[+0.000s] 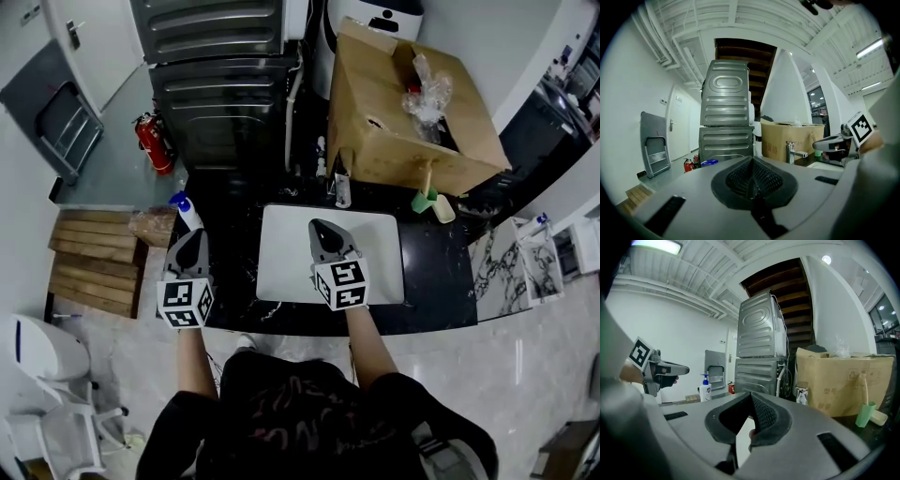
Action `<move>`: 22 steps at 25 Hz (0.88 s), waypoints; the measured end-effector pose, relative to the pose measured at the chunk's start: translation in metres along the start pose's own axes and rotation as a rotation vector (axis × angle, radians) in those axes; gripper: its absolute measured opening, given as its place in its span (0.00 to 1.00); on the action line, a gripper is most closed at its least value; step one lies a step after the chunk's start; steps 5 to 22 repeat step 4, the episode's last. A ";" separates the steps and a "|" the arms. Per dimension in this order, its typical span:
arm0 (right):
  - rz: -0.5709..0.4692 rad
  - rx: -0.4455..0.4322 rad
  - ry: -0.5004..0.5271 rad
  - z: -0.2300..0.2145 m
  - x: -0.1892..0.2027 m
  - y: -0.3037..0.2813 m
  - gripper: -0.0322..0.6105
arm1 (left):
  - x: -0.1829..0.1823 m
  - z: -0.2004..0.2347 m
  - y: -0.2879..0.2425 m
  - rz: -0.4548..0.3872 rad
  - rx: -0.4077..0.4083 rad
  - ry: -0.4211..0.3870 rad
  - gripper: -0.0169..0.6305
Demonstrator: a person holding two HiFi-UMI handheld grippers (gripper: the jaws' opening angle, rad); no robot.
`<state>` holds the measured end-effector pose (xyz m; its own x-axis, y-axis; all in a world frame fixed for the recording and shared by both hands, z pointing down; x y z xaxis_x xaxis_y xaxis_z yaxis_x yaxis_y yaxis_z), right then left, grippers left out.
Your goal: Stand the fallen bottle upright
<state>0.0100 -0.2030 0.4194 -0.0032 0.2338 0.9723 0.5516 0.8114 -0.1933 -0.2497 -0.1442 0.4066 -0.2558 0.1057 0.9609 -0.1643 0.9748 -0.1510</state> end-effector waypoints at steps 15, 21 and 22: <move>0.009 -0.001 -0.001 -0.004 0.003 0.008 0.07 | 0.000 -0.008 0.002 -0.004 0.000 0.009 0.05; 0.009 -0.001 -0.001 -0.004 0.003 0.008 0.07 | 0.000 -0.008 0.002 -0.004 0.000 0.009 0.05; 0.009 -0.001 -0.001 -0.004 0.003 0.008 0.07 | 0.000 -0.008 0.002 -0.004 0.000 0.009 0.05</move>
Point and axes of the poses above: the fingertips, and each gripper's own axes: y backward along the fingers, z to its left, x out of its underside, the point moved 4 cm from there along y, backward along the fingers, and after that the axes turned 10 degrees about -y, right-handed, at the moved point
